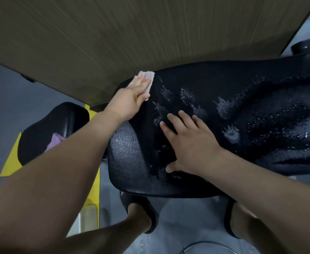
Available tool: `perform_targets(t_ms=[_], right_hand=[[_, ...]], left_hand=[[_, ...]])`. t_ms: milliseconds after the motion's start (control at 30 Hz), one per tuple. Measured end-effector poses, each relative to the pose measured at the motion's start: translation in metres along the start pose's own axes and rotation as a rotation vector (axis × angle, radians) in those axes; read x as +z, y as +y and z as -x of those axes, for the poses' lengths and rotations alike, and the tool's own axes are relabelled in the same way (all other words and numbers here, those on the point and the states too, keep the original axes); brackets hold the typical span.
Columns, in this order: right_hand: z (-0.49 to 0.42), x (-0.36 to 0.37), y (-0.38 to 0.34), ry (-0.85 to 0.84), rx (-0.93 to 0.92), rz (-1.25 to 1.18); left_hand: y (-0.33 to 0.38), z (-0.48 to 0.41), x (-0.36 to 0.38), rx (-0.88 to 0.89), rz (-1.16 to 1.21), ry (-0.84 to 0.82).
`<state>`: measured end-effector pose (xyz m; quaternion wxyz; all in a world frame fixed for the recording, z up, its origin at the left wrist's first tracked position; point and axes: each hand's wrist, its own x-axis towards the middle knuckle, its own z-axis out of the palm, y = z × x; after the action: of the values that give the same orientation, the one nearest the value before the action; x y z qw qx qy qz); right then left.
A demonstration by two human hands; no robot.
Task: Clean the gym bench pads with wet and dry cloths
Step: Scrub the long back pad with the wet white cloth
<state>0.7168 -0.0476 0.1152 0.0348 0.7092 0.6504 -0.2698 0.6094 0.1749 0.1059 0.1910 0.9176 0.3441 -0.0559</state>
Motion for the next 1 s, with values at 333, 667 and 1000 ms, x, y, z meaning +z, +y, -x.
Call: perform_targets(t_ms=[333, 667, 1000], right_hand=[[0.0, -0.003, -0.002, -0.024, 0.004, 0.018], [0.003, -0.002, 0.002, 0.0, -0.012, 0.012], [0.002, -0.008, -0.002, -0.05, 0.01, 0.009]], left_hand=[[0.021, 0.034, 0.026, 0.052, -0.05, 0.079], [0.025, -0.02, 0.005, -0.089, -0.072, 0.024], [0.015, 0.125, 0.045, -0.024, -0.015, -0.008]])
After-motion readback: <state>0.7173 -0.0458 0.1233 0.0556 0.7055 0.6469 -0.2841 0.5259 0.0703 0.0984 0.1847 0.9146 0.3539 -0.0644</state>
